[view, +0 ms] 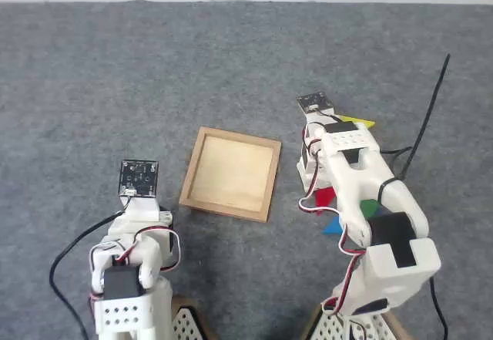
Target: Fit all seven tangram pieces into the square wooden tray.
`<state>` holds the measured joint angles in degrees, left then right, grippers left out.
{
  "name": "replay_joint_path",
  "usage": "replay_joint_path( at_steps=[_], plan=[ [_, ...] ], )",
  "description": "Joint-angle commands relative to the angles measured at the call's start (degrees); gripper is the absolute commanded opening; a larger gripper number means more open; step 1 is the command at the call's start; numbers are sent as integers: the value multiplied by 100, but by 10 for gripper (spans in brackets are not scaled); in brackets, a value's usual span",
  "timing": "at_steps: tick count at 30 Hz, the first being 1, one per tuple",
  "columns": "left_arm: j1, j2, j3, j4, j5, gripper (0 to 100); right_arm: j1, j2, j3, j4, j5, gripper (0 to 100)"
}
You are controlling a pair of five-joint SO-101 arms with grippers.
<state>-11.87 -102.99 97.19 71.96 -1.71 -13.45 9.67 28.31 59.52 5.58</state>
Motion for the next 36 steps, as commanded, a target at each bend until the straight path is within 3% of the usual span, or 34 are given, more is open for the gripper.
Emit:
replay_joint_path(
  at_steps=[1,16,29,36],
  plan=[
    [-26,-105,-75,26,97,18,-84,-57,-70,119,18,194],
    [-26,-105,-75,26,97,18,-145,-1763,888,-215,62,193],
    [-26,-105,-75,26,97,18,-312,-2105,853,-163,44,198],
    [-26,-105,-75,26,97,18,637,-1648,440,-154,202,366]
  ],
)
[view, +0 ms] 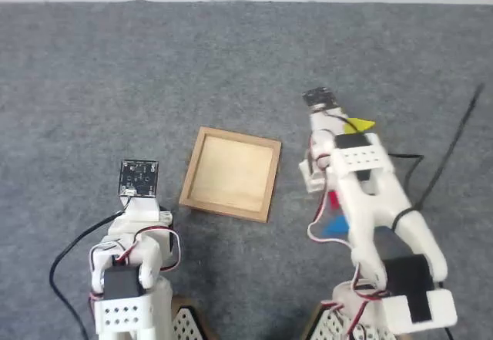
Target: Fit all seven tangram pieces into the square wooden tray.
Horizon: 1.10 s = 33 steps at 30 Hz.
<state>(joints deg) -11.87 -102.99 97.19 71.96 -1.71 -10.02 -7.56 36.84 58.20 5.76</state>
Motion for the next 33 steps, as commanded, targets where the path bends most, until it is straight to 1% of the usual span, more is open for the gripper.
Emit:
replay_joint_path(
  at_steps=[1,3,6,9,14,18,22,29,33],
  plan=[
    [-26,-105,-75,26,97,18,295,233,-448,-31,387,375],
    [-26,-105,-75,26,97,18,171,585,-492,-110,642,377],
    [-26,-105,-75,26,97,18,13,1156,-747,-154,651,377],
    [-26,-105,-75,26,97,18,75,1798,-1143,48,659,375],
    [-26,-105,-75,26,97,18,40,2510,-1890,637,686,296],
    [-26,-105,-75,26,97,18,-163,2466,-1837,655,686,268],
    [-26,-105,-75,26,97,18,-382,2237,-1442,655,659,240],
    [-26,-105,-75,26,97,18,-374,1648,-782,295,360,237],
    [-26,-105,-75,26,97,18,-321,1191,-651,277,202,247]
  ],
)
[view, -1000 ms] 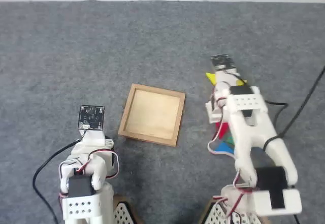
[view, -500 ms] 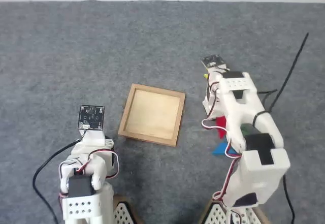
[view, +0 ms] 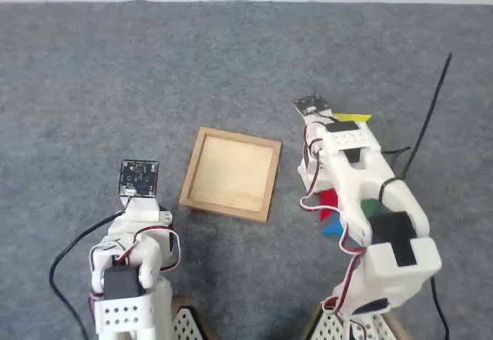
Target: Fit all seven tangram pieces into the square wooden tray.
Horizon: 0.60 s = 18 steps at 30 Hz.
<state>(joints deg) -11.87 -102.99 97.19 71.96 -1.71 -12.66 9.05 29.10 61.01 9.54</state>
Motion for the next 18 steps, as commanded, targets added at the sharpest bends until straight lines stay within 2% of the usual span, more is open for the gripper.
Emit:
replay_joint_path(
  at_steps=[1,4,7,14,18],
  plan=[
    [-26,-105,-75,26,97,18,22,-655,149,4,-237,265],
    [-26,-105,-75,26,97,18,233,-1226,404,4,-554,340],
    [-26,-105,-75,26,97,18,259,-1481,695,13,-844,347],
    [-26,-105,-75,26,97,18,251,-505,659,-338,-993,346],
    [-26,-105,-75,26,97,18,207,-66,185,-75,-862,341]
  ],
)
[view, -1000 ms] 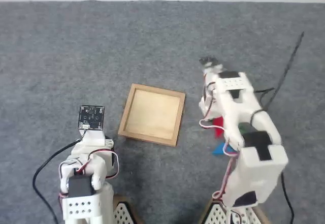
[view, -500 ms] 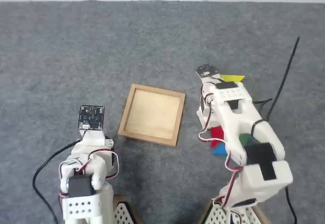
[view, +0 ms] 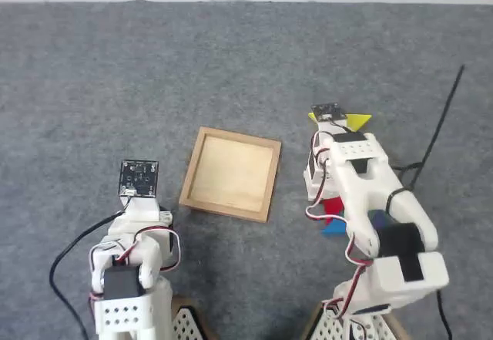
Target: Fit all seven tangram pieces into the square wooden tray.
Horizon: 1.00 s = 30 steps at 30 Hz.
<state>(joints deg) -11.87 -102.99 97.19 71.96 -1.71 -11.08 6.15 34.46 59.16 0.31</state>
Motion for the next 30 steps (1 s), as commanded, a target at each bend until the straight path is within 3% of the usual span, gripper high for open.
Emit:
replay_joint_path(
  at_steps=[1,7,18,27,30],
  plan=[
    [-26,-105,-75,26,97,18,-4,268,-360,127,185,325],
    [-26,-105,-75,26,97,18,-163,233,-343,145,255,206],
    [-26,-105,-75,26,97,18,-180,-541,-475,145,246,201],
    [-26,-105,-75,26,97,18,-971,-1376,-334,163,246,201],
    [-26,-105,-75,26,97,18,-831,-1367,-343,136,97,210]
  ],
)
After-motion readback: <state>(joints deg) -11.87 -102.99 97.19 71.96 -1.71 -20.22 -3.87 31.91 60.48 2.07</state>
